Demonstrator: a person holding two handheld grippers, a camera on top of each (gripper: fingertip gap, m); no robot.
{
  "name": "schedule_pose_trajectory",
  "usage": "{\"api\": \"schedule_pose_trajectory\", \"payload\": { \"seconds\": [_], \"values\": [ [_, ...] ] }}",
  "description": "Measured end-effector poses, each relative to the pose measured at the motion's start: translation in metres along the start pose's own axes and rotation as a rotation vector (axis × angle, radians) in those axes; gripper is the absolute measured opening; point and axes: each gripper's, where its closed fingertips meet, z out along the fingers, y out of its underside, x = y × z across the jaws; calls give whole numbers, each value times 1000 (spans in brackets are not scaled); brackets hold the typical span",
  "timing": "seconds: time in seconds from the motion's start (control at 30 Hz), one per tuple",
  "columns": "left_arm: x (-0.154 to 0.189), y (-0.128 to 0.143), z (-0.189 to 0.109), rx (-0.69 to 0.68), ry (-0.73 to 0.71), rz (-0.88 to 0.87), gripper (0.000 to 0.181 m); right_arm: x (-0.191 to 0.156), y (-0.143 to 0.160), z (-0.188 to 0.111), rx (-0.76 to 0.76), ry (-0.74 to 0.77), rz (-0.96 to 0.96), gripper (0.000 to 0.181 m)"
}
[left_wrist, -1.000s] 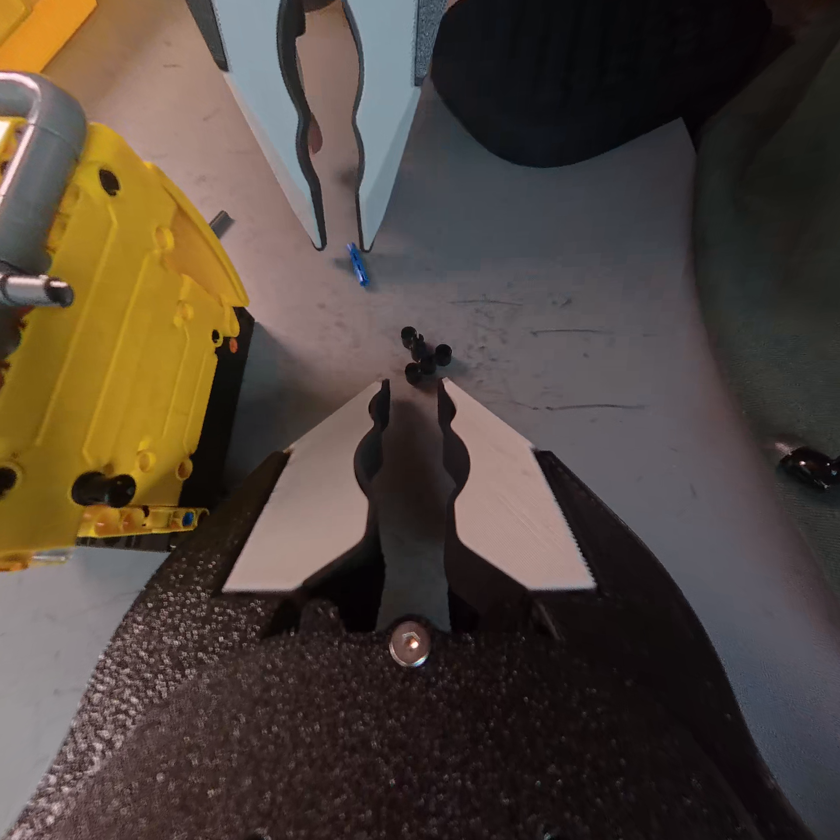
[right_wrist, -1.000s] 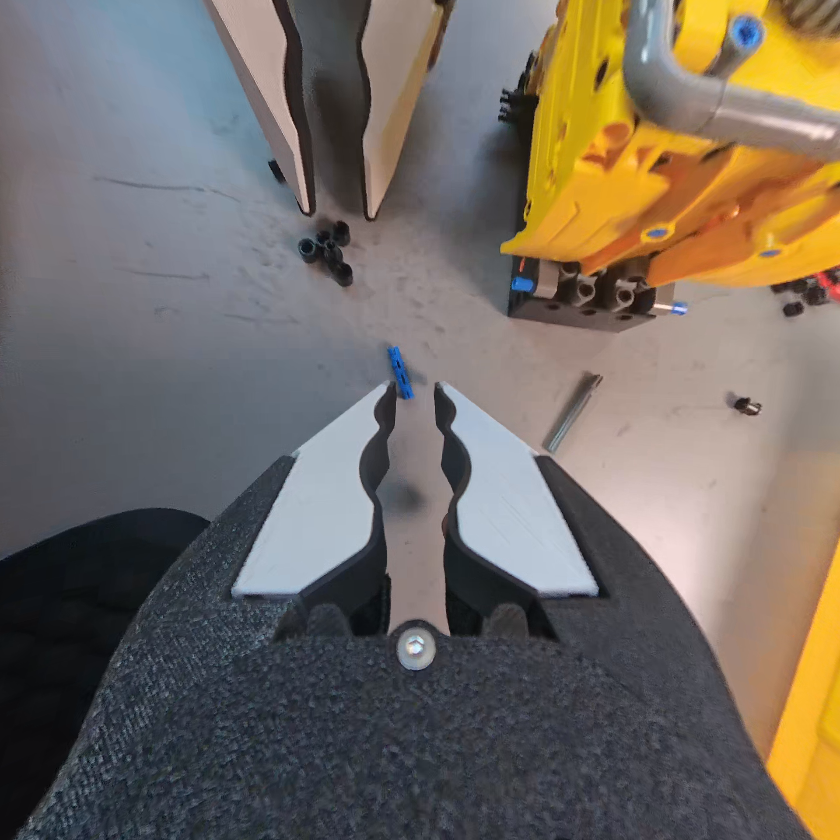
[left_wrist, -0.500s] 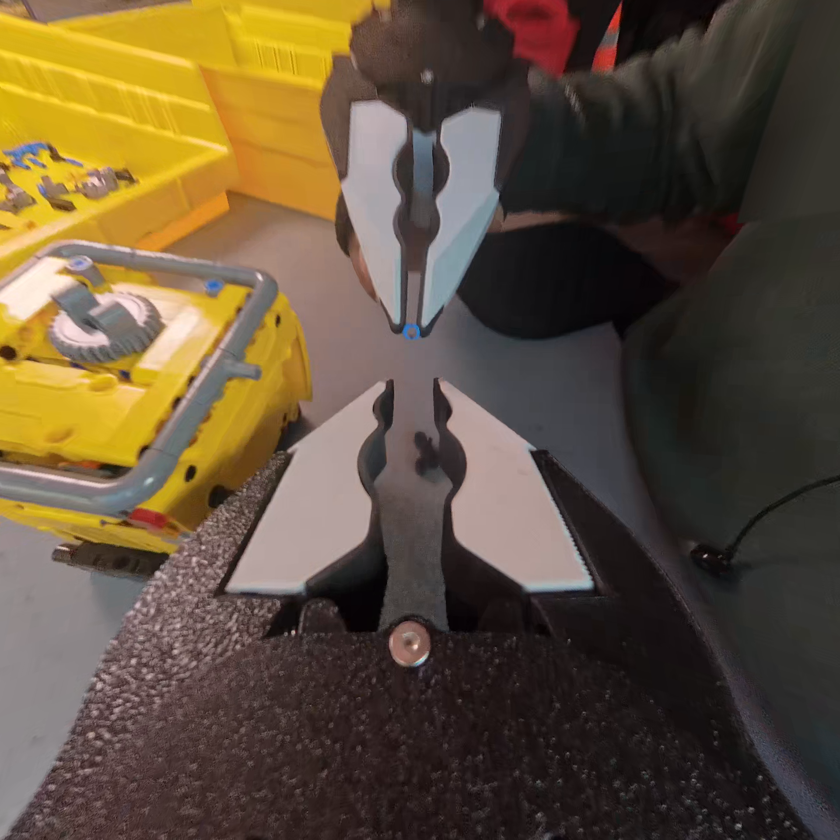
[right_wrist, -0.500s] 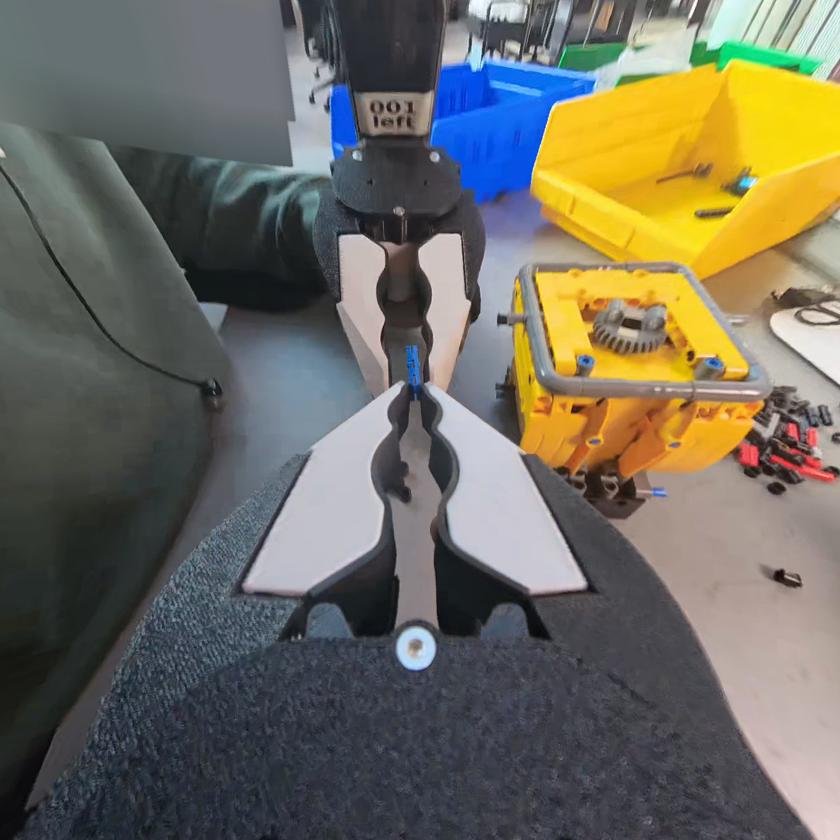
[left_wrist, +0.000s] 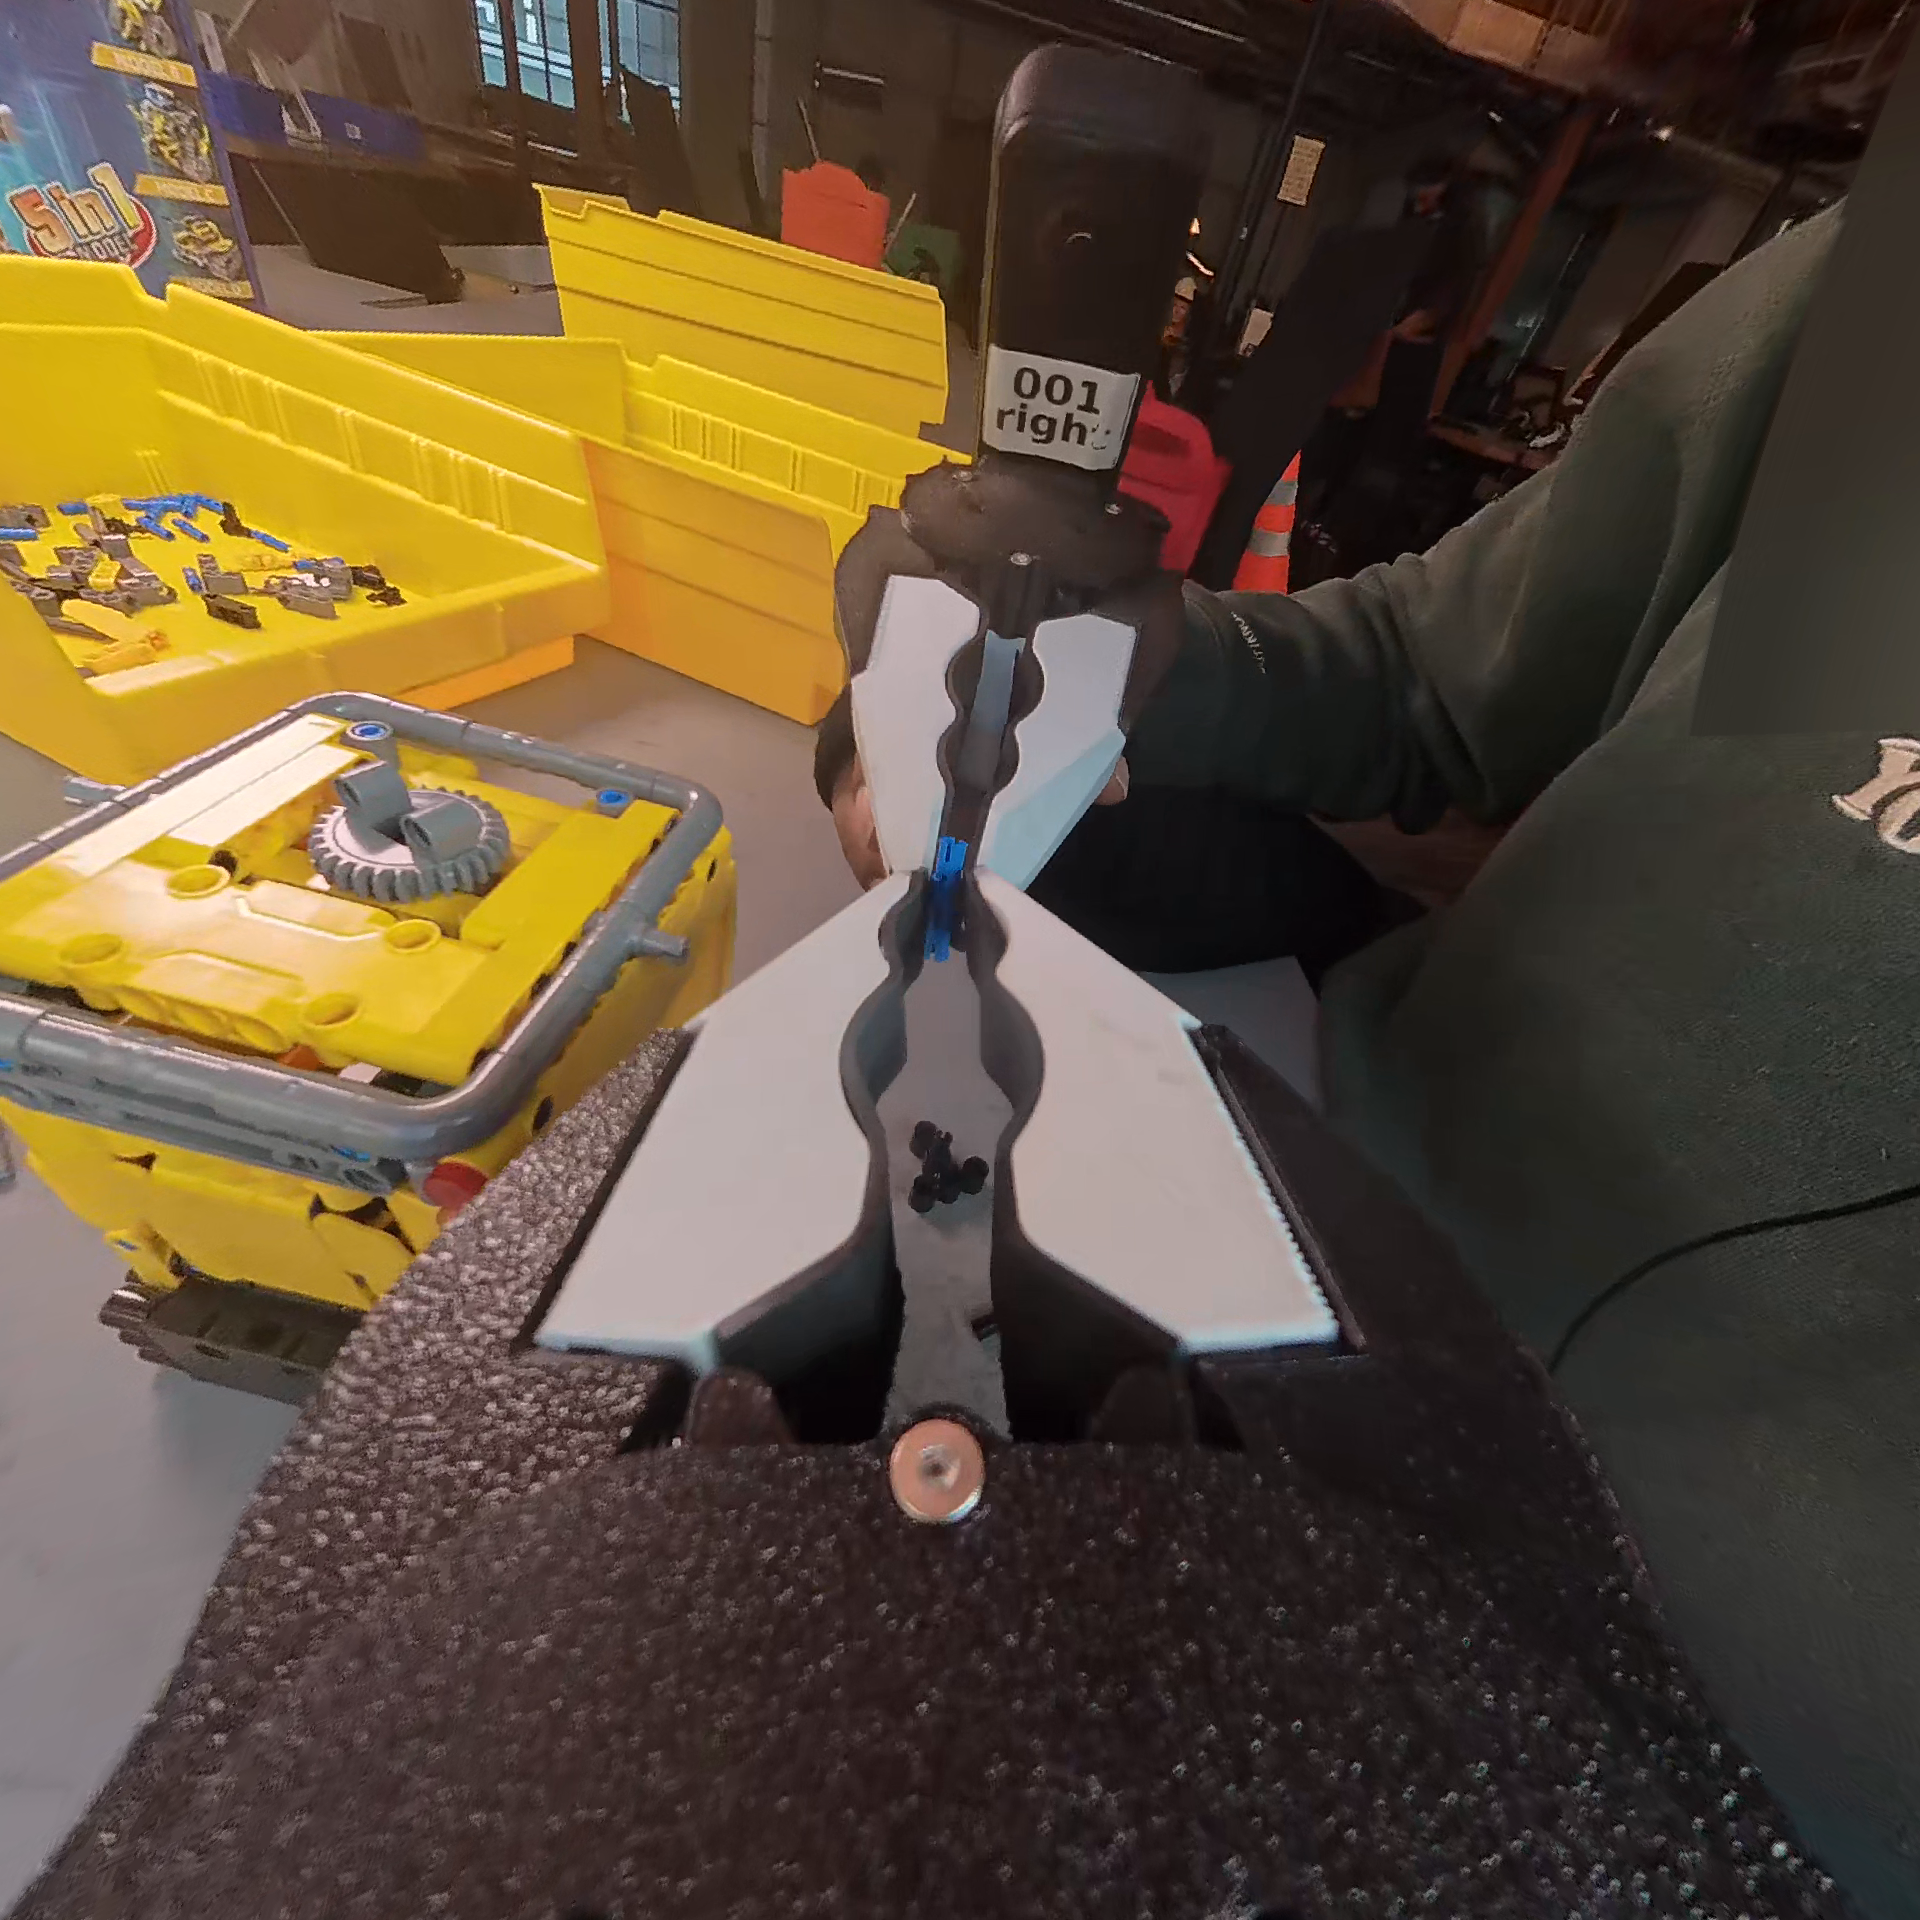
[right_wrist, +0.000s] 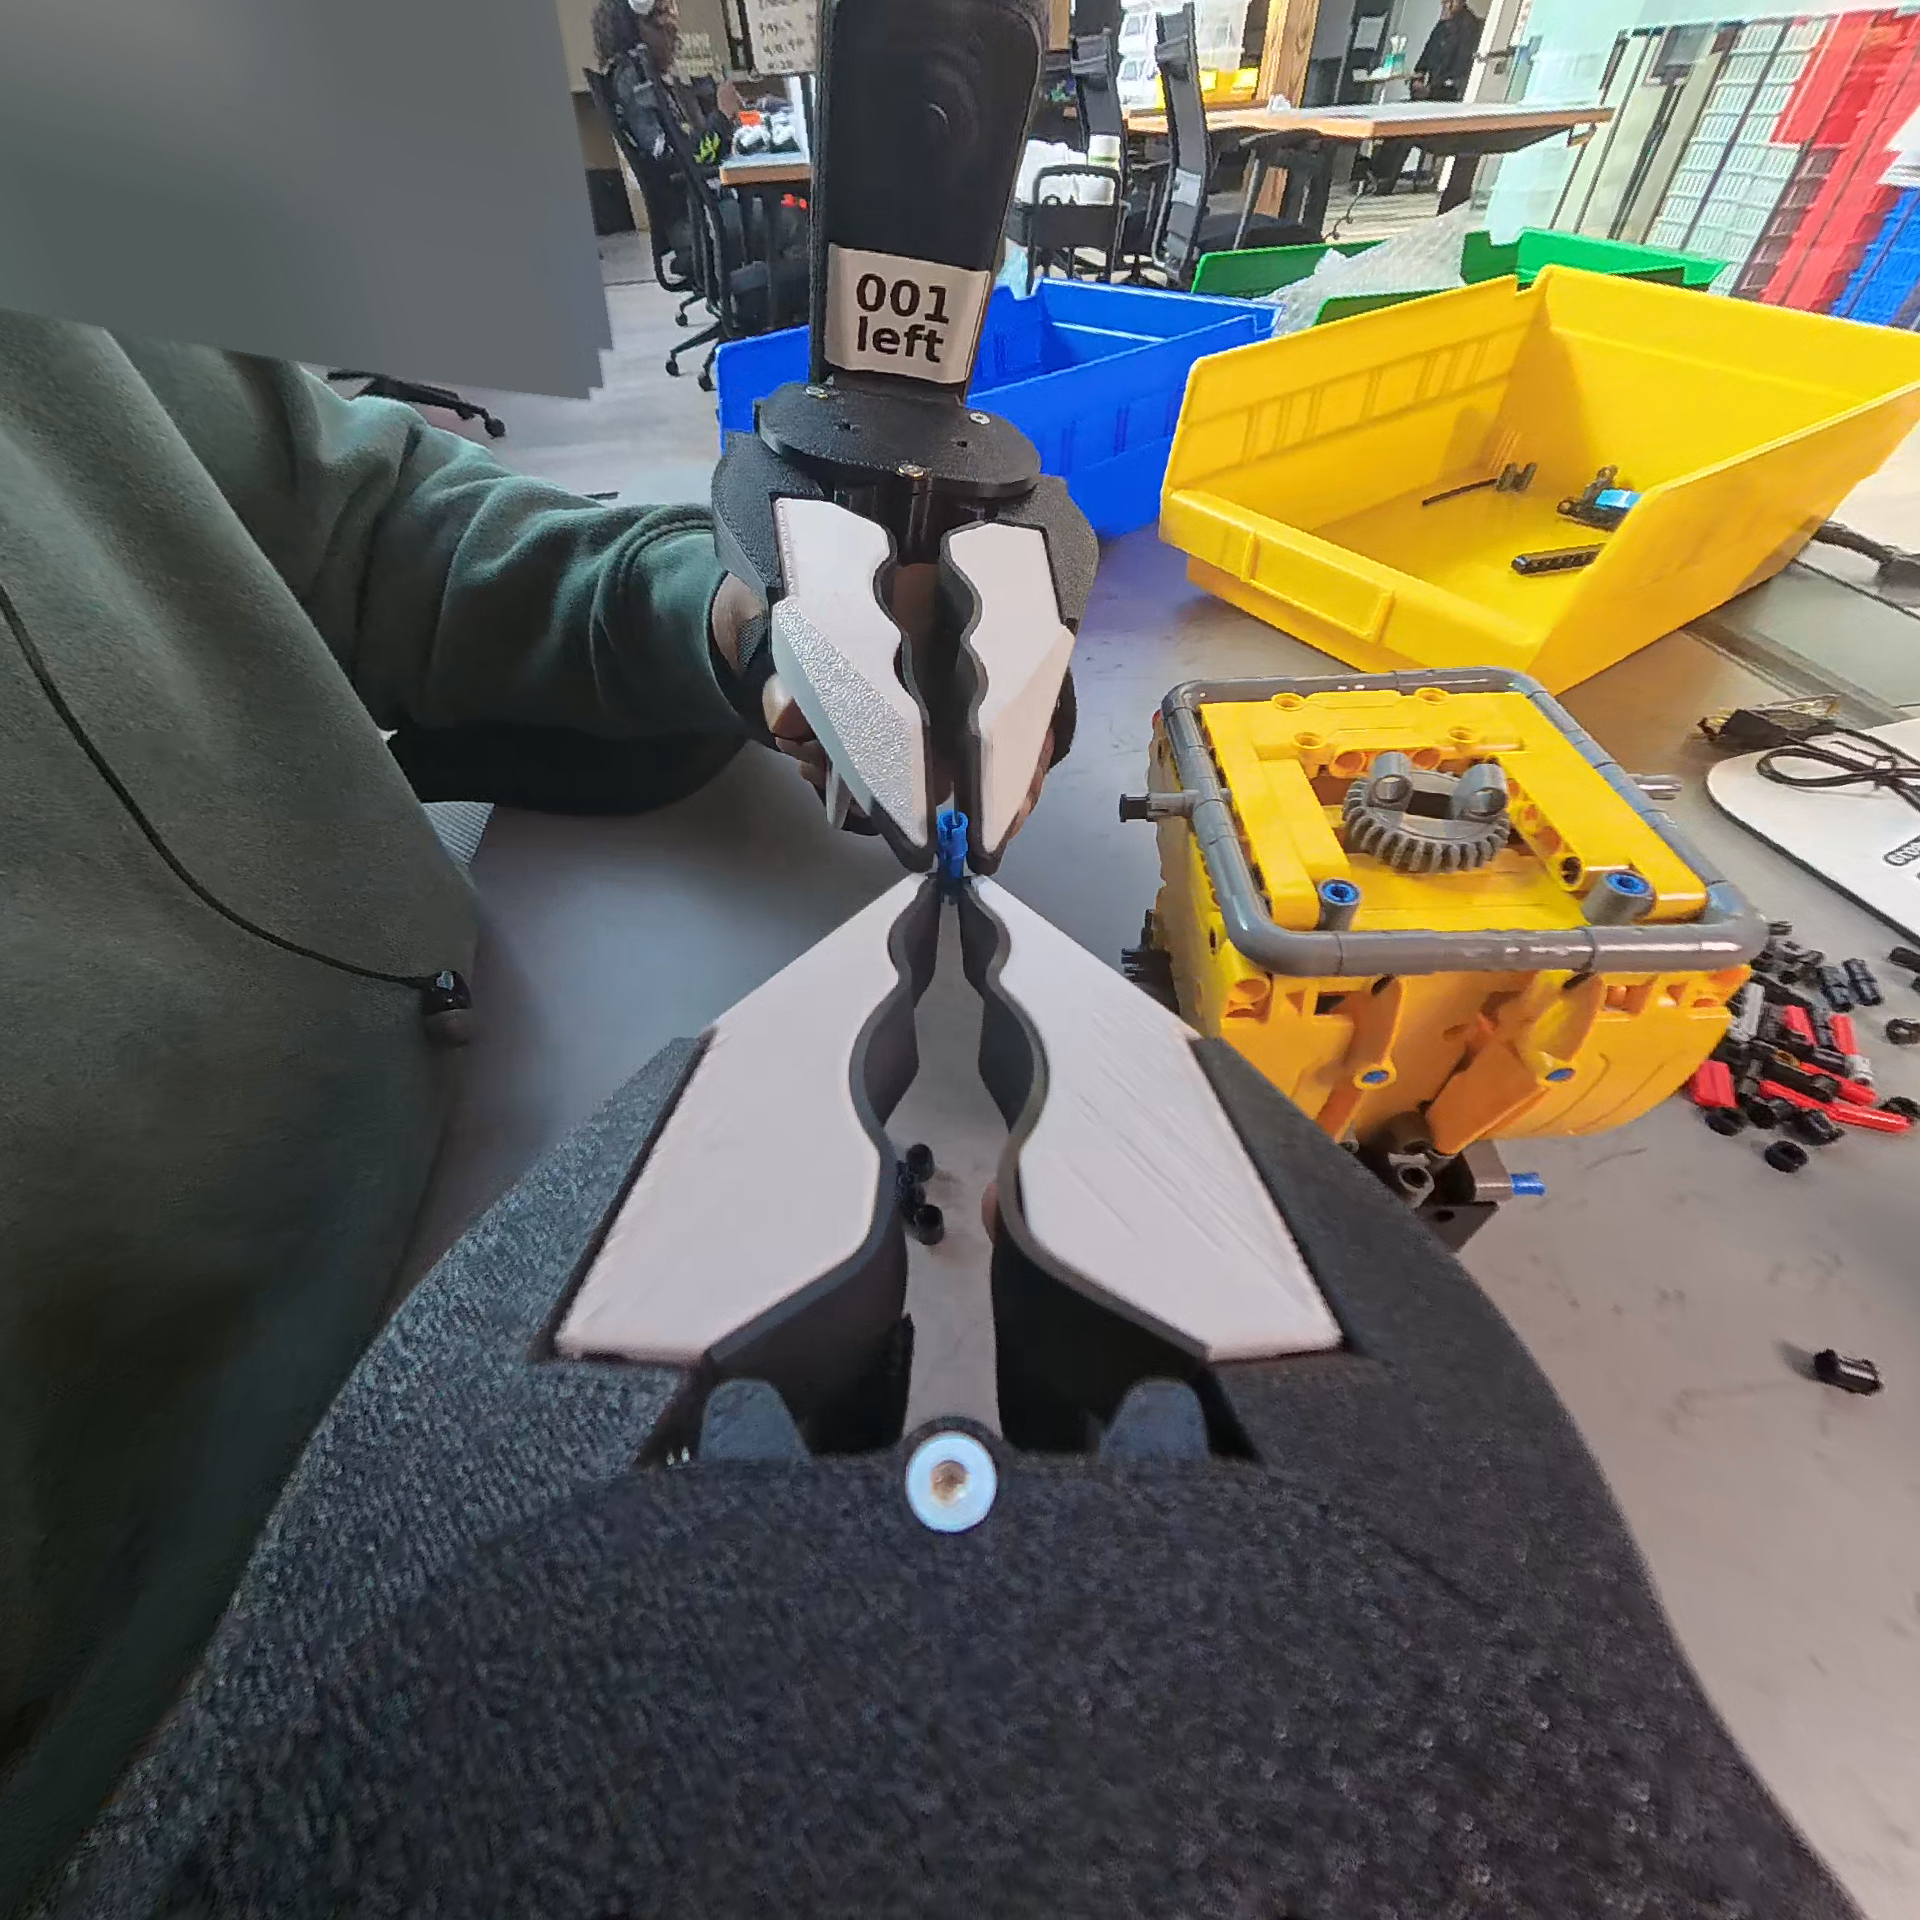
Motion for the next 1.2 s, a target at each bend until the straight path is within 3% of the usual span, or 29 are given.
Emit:
{"api": "schedule_pose_trajectory", "payload": {
  "seconds": [0.23, 0.37, 0.57, 0.9, 1.0, 1.2],
  "values": [
    [-6, 3, 0, -50, -80, 85, 4, 3, 3, 1, -3, 23, 11, 6],
    [-22, 16, -3, -179, -225, 261, 4, 9, 3, -5, -16, 24, 40, 14],
    [-31, 30, 1, -327, -361, 501, 4, 21, 10, -2, -73, 81, 158, 11],
    [-32, 30, 1, -409, -461, 711, 4, 21, 14, 5, -66, 51, 291, 4],
    [-30, 29, 2, -393, -451, 717, 5, 20, 15, 3, -64, 31, 294, 4],
    [-22, 29, 2, -325, -333, 562, 13, 8, 9, -4, -61, -51, 246, 3]
  ]
}}
